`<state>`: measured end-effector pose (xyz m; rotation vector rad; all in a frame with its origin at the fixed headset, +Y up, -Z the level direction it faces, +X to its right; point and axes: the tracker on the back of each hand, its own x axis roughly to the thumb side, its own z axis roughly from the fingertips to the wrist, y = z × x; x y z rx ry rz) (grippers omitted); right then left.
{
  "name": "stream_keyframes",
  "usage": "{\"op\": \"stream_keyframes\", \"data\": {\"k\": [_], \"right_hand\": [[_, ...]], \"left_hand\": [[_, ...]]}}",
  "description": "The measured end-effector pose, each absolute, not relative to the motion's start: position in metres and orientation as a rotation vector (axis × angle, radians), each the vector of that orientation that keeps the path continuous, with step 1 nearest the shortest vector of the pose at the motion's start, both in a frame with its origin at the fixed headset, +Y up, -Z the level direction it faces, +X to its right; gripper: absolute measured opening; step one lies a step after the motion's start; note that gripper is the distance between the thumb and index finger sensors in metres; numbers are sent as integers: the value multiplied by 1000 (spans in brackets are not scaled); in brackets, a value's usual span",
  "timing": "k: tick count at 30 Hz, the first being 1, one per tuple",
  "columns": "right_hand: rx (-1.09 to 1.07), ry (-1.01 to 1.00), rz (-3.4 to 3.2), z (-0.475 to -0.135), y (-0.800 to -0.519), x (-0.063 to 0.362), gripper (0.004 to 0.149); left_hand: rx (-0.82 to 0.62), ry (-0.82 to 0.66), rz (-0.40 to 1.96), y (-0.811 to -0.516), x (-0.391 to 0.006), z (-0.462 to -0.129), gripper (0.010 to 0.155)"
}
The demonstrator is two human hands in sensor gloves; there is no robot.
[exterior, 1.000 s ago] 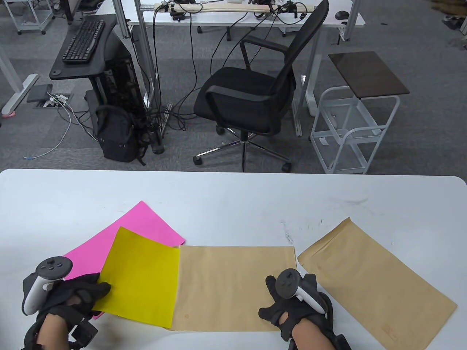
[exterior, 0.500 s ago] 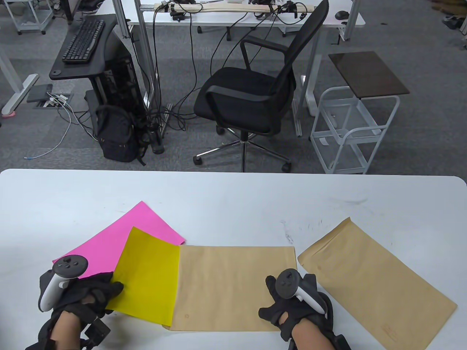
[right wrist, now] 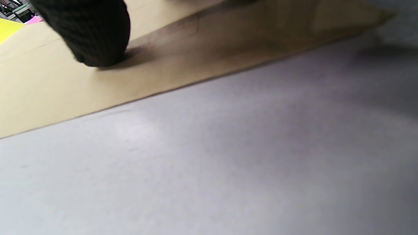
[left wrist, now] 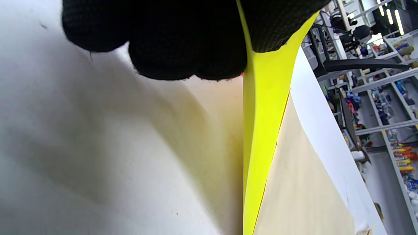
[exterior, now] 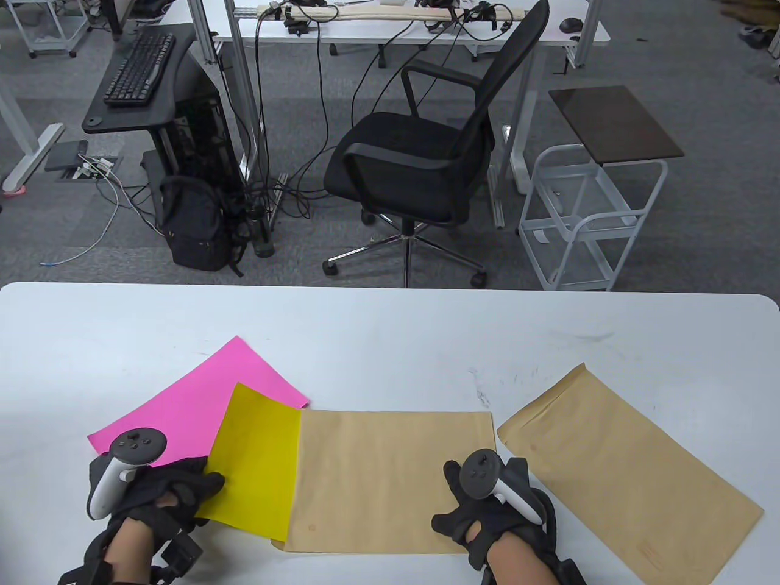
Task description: Stuff flat paper into A4 envelope
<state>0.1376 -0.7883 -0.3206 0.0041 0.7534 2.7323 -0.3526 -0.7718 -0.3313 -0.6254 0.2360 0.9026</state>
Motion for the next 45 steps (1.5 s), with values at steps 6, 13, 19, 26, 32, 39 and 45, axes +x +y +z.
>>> {"op": "stream_keyframes", "data": {"k": [6,13,19,26,32,39,45], "right_hand": [[6,754,2732,-321,-788,138,84],[7,757,2732,-321,-788,137,84],[8,757,2732,-321,-788,137,84],[8,758,2732,-321,-789,137,84],[8,759,2730,-321,-789,137,84],[7,759,2730,-321,-789,137,84],[6,758,2730,-321,-789,137,84]], "left_hand": [[-639,230,895,-777,-337,-333,46],[-655,229,878,-783,-320,-333,46],[-674,210,895,-787,-308,-333,47],[-663,211,840,-789,-296,-333,48],[-658,228,831,-788,-292,-332,48],[-657,218,789,-789,-280,-330,48],[-647,223,750,-788,-276,-329,49]]}}
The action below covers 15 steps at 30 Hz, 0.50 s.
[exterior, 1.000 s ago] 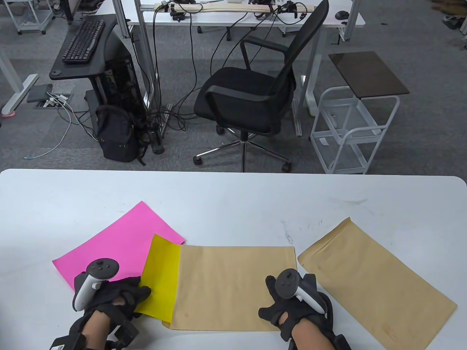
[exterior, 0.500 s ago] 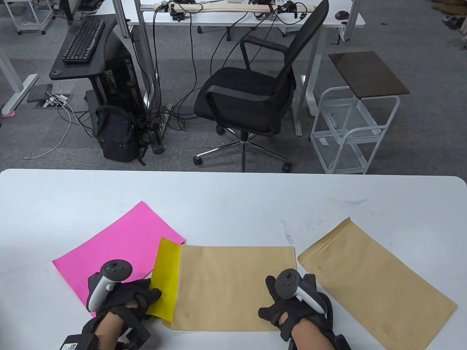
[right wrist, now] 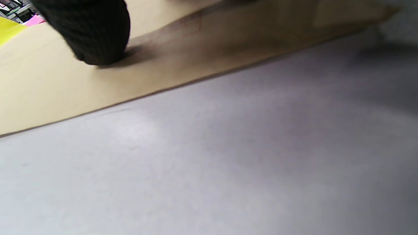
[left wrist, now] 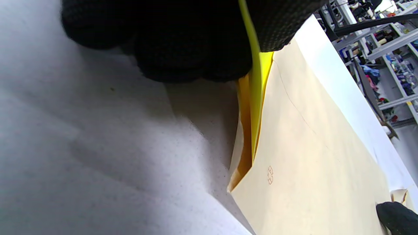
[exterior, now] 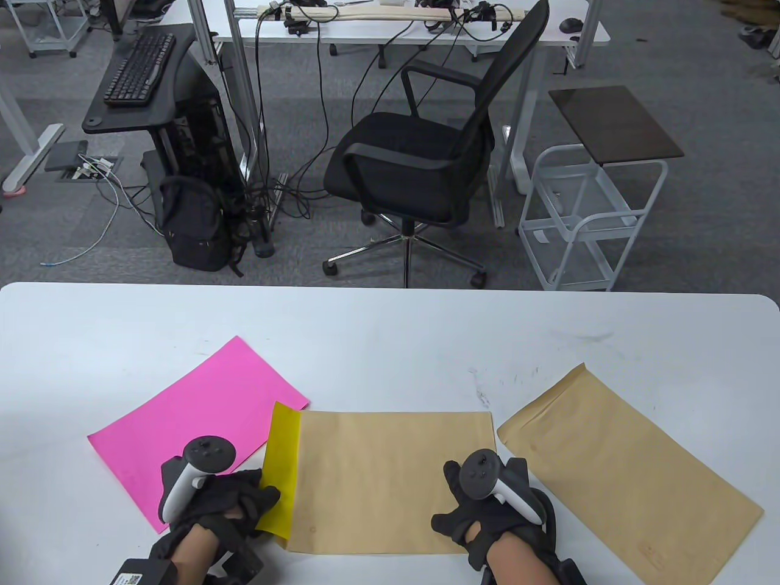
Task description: Stuff flat paper into A4 envelope
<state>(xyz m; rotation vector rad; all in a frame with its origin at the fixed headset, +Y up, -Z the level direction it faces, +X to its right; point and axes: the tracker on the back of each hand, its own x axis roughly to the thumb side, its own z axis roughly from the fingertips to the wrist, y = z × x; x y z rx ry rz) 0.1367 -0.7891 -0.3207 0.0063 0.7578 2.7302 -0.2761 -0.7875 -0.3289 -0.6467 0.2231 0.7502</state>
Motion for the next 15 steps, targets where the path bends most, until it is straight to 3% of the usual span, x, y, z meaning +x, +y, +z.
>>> {"op": "stream_keyframes", "data": {"k": [8,15], "right_hand": [[-13,747,2758,-321,-788,136,84],[-34,741,2782,-321,-787,135,83]], "left_hand": [[-557,239,561,-775,-276,-328,56],[-436,261,380,-770,-280,-329,55]]}}
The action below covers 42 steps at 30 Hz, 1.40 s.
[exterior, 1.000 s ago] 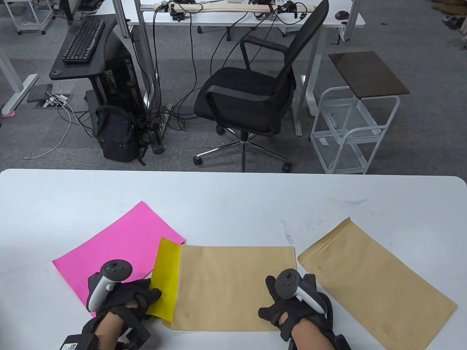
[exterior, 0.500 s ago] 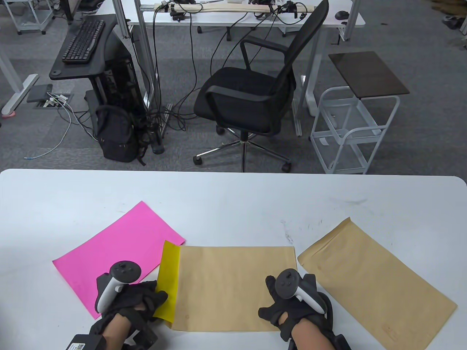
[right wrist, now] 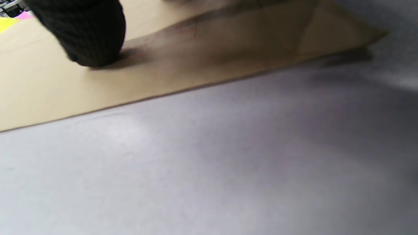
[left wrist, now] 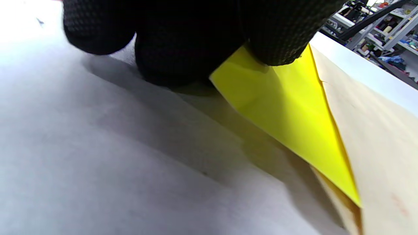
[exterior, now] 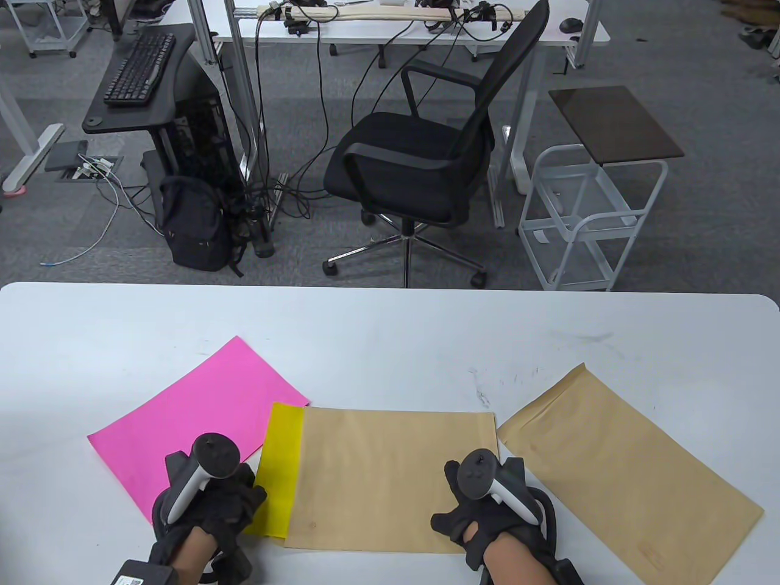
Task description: Stuff flat paper into A4 envelope
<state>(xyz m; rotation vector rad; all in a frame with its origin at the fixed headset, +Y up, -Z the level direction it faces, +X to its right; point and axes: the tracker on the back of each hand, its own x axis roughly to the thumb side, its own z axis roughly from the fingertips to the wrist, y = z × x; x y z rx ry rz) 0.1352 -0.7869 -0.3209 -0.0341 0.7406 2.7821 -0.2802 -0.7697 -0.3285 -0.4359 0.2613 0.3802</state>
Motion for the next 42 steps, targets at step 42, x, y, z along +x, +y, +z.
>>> {"op": "stream_keyframes", "data": {"k": [42], "right_hand": [[-23,719,2774,-321,-788,137,82]], "left_hand": [[-279,10,15,-771,-231,-322,53]]}}
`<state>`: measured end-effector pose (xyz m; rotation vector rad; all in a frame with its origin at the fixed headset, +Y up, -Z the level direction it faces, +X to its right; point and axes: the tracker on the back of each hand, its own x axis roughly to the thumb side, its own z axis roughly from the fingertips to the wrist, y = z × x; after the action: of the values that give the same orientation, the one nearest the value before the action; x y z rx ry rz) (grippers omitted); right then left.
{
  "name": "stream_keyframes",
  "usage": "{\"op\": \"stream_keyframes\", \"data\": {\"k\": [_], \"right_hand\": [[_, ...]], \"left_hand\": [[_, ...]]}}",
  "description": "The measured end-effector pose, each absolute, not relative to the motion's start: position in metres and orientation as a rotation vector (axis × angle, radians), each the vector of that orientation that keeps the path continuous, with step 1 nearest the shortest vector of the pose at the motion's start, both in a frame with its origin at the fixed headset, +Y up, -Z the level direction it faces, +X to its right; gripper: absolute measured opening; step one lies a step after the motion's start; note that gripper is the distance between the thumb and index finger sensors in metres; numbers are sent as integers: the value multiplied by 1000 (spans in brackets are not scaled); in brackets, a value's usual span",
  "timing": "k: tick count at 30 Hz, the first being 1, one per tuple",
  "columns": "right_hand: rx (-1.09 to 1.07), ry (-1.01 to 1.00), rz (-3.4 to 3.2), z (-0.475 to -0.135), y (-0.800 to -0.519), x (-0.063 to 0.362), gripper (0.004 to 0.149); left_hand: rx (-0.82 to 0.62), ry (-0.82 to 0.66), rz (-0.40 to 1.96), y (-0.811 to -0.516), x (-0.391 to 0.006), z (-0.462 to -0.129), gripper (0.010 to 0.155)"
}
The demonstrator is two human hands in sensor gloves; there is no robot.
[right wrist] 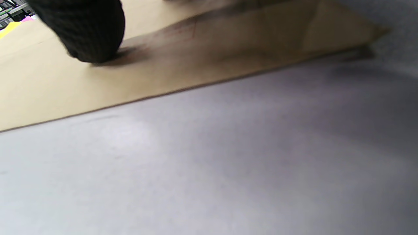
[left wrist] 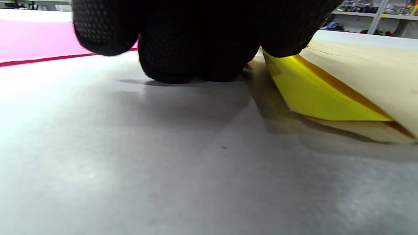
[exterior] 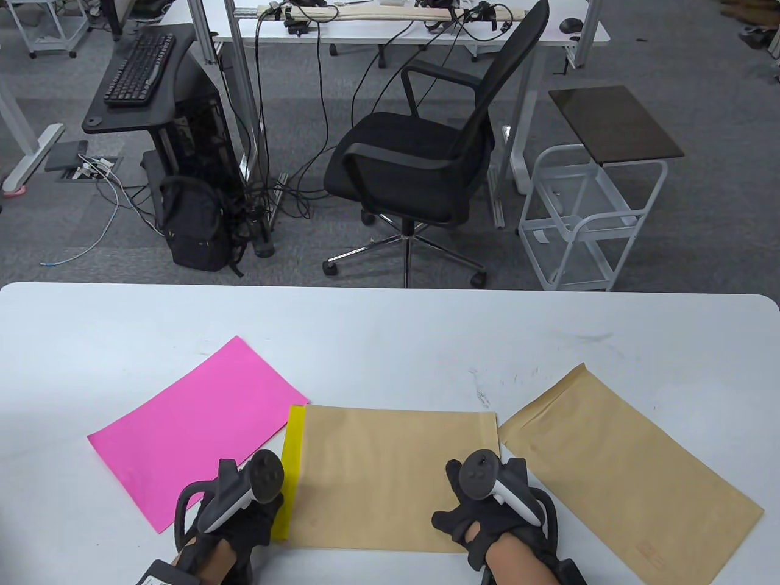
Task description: Stuff flat paper into A4 envelope
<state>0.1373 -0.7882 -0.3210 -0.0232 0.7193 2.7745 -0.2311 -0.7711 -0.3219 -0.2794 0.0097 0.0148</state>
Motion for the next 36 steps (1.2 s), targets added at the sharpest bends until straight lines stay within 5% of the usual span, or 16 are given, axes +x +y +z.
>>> {"op": "stream_keyframes", "data": {"k": [36], "right_hand": [[-14,702,2788,-322,-788,137,82]], "left_hand": [[-232,-156,-35,-777,-208,-316,59]]}}
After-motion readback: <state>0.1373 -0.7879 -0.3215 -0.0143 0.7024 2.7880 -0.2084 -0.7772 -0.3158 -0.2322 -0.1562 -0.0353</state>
